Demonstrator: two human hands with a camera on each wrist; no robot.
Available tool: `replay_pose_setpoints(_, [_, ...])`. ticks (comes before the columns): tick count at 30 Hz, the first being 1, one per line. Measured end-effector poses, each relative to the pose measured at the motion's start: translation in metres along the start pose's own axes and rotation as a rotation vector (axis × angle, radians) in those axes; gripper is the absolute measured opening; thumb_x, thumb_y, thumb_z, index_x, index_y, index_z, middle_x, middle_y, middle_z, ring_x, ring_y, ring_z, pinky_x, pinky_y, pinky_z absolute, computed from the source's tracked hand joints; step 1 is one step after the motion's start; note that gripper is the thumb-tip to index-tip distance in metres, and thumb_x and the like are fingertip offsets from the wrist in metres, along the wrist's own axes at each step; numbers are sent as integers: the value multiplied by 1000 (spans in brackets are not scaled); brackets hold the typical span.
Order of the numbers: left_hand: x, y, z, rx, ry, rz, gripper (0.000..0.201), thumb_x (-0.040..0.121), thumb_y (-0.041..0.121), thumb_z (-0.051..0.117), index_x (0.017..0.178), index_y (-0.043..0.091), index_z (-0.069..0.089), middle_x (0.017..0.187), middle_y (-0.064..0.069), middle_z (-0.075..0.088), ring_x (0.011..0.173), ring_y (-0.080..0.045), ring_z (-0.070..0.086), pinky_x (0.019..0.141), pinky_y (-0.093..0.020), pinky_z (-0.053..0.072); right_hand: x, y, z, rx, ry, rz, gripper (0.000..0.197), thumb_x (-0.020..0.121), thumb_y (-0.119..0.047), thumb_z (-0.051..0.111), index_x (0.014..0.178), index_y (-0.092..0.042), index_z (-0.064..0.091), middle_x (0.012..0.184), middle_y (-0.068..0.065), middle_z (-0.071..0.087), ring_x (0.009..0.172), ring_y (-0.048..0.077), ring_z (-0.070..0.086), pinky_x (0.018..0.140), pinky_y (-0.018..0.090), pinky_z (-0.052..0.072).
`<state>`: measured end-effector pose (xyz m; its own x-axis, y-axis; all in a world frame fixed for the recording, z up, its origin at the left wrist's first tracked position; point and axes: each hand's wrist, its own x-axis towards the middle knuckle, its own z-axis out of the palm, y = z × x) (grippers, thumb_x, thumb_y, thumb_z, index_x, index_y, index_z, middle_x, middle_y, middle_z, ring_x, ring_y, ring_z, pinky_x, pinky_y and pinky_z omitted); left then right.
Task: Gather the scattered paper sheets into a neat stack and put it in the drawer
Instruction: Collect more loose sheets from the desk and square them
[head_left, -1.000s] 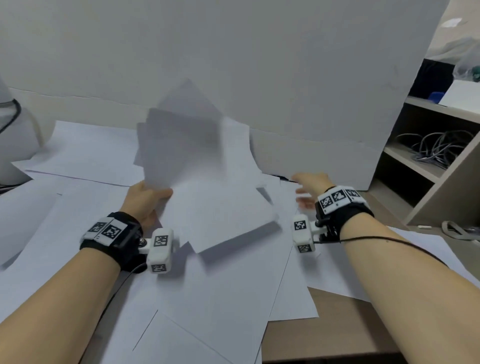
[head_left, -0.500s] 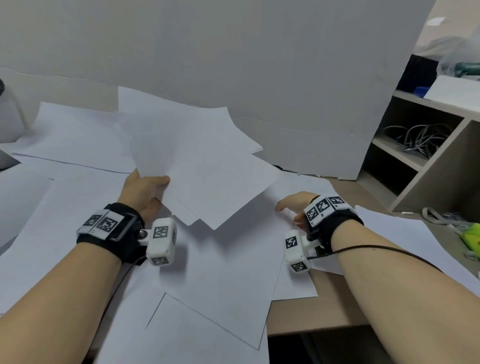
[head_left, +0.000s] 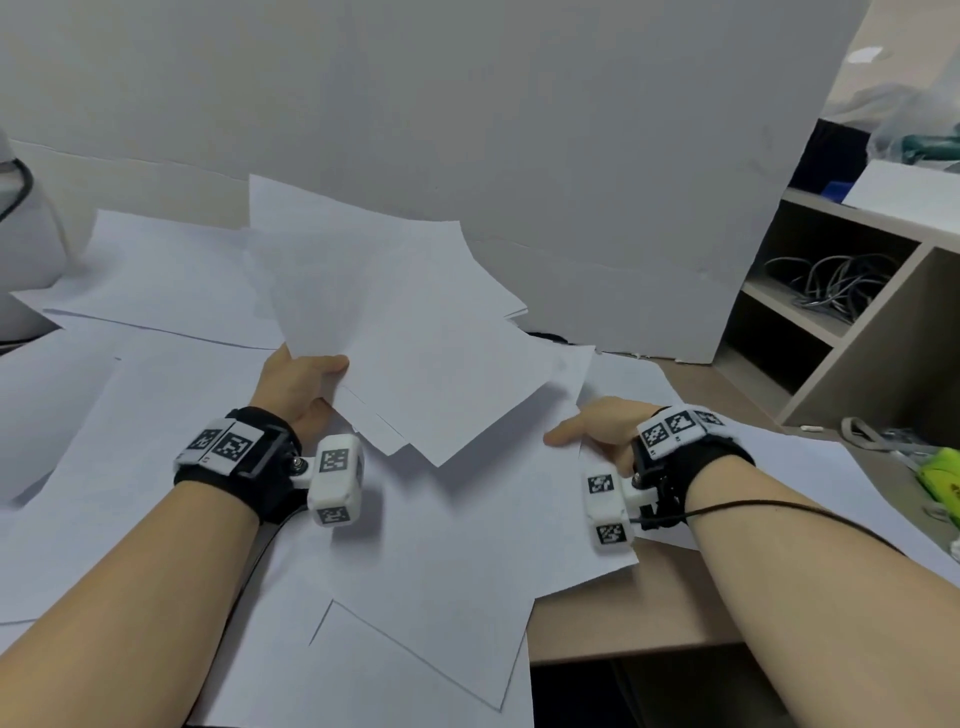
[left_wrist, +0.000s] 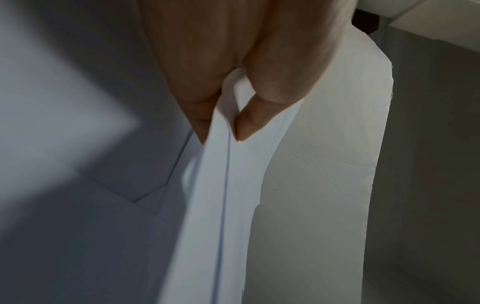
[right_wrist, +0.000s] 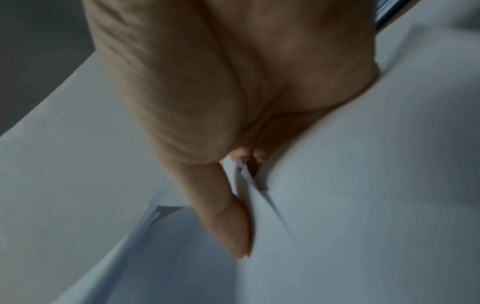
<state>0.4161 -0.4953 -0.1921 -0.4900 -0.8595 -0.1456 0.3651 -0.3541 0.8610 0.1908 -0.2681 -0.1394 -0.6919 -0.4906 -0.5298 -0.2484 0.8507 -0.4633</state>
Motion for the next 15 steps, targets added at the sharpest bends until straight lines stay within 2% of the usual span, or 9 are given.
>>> replay_pose_setpoints(2, [-1,2,-1,26,-1,-3,47,91,-15,52,132,6,58,108,-10,71,86,-25,71,93,-58,52,1,-2,4,-117,68,-31,36,81,-37,76,104,-9,69,78,1,71,46,11,62,42,20,45])
replay_pose_setpoints(3, [-1,3,-1,39,3,-4,46,91,-14,52,132,6,58,107,-10,71,86,-26,70,93,-57,51,3,-2,4,-138,106,-55,33,85,-35,73,104,-8,68,82,2,70,44,10,62,42,20,44])
replay_pose_setpoints(4, [-1,4,-2,48,6,-3,46,91,-14,53,132,6,58,109,-10,70,88,-26,70,94,-57,51,4,-4,3,-133,140,-72,32,86,-32,72,105,-7,67,90,5,71,54,12,67,51,22,50])
replay_pose_setpoints(5, [-1,5,-3,52,7,2,46,91,-14,53,132,7,58,111,-11,71,90,-27,70,95,-57,51,4,-5,-1,-109,185,-96,33,86,-29,72,108,-5,67,101,9,71,73,19,72,69,27,56])
replay_pose_setpoints(6, [0,6,-4,51,5,10,47,90,-14,53,132,7,59,115,-12,71,93,-28,71,95,-56,52,6,-5,-4,-84,244,-116,36,86,-26,72,112,-2,66,111,13,70,92,26,70,85,33,55])
replay_pose_setpoints(7, [0,6,-4,54,6,16,47,90,-14,53,131,7,59,117,-13,71,95,-28,71,94,-53,54,2,-6,-11,-98,305,-147,38,87,-23,71,116,1,65,117,15,68,104,30,66,92,33,51])
replay_pose_setpoints(10, [-5,6,0,78,-11,17,46,90,-15,52,129,8,60,112,-12,73,91,-26,74,81,-48,60,-8,-6,-33,-127,451,-194,33,92,-20,62,117,1,62,118,18,63,108,32,60,81,28,46])
replay_pose_setpoints(13, [-15,4,9,126,-31,3,40,92,-15,49,123,8,60,101,-11,71,77,-26,73,51,-38,59,-15,-4,-54,26,581,-245,7,91,-16,59,91,-9,58,90,11,58,81,27,53,58,26,40])
replay_pose_setpoints(15, [-15,3,13,138,-15,1,40,92,-16,48,122,7,59,100,-12,70,77,-26,71,48,-35,57,-21,-3,-67,123,702,-277,22,89,-9,55,69,-10,48,68,7,47,68,25,42,51,27,31])
